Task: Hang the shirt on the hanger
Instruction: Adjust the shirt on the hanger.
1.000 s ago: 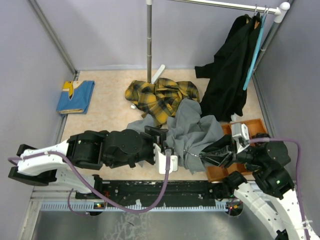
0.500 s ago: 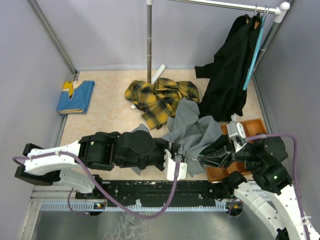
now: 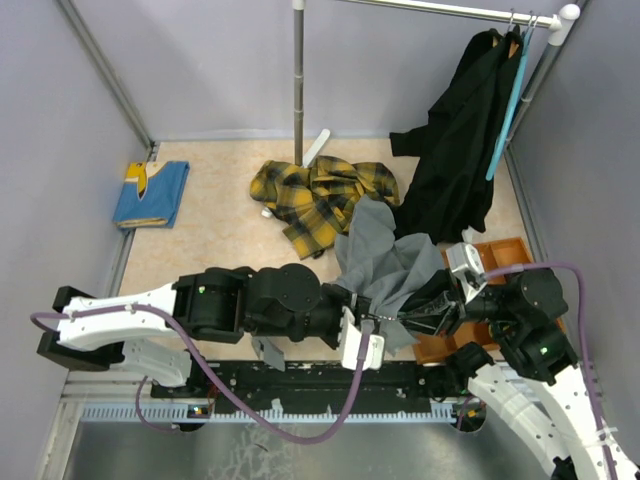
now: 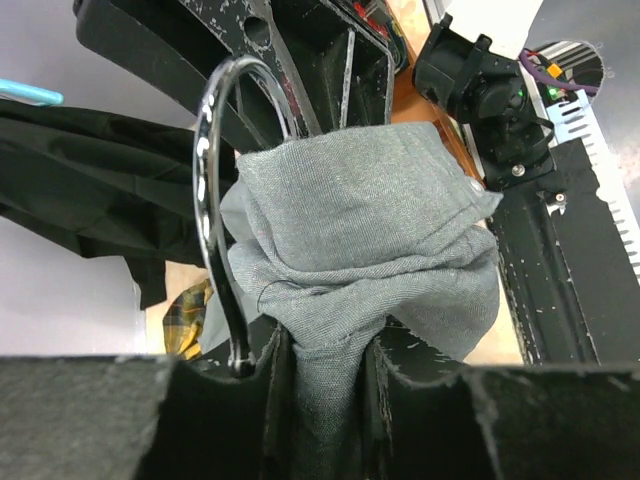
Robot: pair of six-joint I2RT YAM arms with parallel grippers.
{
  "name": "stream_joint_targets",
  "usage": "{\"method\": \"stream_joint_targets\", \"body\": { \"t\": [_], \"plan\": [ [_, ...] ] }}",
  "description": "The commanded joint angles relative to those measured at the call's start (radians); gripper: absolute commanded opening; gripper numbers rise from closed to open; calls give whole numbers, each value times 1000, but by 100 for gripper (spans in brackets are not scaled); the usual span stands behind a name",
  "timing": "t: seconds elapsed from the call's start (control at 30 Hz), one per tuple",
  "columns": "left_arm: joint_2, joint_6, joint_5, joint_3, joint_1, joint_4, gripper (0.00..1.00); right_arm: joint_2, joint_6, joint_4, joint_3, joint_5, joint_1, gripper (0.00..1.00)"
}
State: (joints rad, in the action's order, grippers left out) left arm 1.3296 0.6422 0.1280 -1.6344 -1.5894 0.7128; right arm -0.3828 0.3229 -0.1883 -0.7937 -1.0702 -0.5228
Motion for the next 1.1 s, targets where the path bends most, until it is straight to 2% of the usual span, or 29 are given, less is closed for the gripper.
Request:
{"method": "stream_joint_targets", "body": {
  "t": [0.0,0.33,0.37,0.47,0.53,0.63,0.83,1.07],
  "plan": [
    [41,-1,-76,26,-7,-136,31,-12,14,161,-11,21,5,0],
    [78,15,-76,33,-6,-162,31,-33,41,207,7,7,5,0],
    [80,14,-71,34,-3,-159,30,-31,33,198,4,7,4,0],
    [71,5,-58,52,1,-159,10,-32,-5,149,-14,14,6,0],
    [59,-3,-36,77,3,-176,1,-33,-14,139,-27,19,6,0],
    [42,-15,-10,104,5,-182,0,-32,-12,140,-47,19,5,1],
    [-16,-32,51,138,11,-150,0,-34,-188,-116,-158,120,6,36],
    [-130,-72,109,194,12,-113,0,-23,-340,-376,-247,239,6,45]
  ]
}}
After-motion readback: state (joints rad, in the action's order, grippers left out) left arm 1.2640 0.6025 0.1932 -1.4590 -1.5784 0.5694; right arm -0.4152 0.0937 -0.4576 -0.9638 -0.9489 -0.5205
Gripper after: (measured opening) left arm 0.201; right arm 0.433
